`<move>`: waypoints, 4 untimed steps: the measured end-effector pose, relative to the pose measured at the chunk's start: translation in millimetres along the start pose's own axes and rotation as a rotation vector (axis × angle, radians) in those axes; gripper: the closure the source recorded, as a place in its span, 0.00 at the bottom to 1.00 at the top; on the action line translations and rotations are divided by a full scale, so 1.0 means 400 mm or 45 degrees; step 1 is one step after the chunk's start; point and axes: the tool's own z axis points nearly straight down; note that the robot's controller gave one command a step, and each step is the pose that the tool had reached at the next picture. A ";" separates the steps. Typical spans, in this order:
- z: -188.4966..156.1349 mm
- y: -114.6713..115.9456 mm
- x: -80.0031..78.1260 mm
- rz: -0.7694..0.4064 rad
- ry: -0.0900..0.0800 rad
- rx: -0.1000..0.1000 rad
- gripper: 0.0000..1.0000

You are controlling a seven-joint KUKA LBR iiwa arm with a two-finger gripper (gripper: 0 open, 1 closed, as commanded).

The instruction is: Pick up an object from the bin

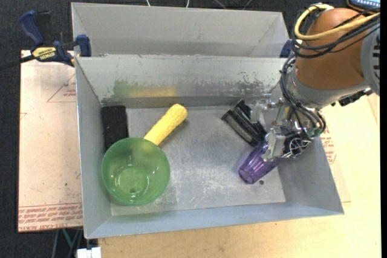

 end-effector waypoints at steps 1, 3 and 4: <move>0.000 0.000 0.000 0.000 -0.001 0.000 0.00; 0.295 -0.155 0.027 -0.156 -0.015 -0.001 0.00; 0.308 -0.146 0.050 -0.178 -0.014 0.002 0.00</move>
Offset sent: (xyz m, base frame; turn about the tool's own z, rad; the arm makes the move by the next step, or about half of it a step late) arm -0.0727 -0.0481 -0.0371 -0.0906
